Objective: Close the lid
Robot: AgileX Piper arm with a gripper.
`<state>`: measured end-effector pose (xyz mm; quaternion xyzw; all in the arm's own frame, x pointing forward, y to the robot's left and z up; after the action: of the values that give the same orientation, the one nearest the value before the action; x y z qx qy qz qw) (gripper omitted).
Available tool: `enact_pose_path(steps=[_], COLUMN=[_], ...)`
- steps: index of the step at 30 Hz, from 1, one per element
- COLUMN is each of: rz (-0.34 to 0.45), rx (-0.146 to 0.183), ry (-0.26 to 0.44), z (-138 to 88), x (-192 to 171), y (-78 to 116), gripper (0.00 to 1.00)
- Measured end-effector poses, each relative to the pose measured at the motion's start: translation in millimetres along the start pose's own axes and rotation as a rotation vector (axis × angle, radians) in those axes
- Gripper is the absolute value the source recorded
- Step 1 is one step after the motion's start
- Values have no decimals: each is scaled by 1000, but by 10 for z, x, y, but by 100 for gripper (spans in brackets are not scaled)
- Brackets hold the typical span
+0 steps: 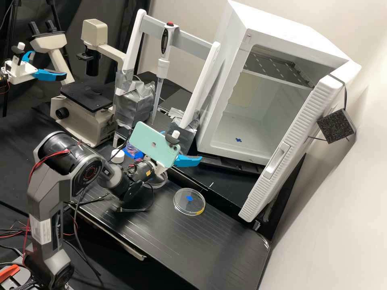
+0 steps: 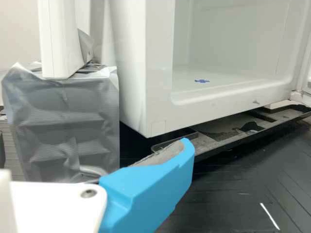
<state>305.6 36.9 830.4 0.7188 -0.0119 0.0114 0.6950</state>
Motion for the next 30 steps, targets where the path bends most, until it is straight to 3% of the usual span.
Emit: enact_pose_path(steps=[12,14,24,30], rz=[15,33,223,277], rx=[0,2,75,79], ry=[1,1,64,48], z=[43,91,268,332], x=[-95,-196,-1028,-1388], y=[17,61,419,484], gripper=[100,100,100,100])
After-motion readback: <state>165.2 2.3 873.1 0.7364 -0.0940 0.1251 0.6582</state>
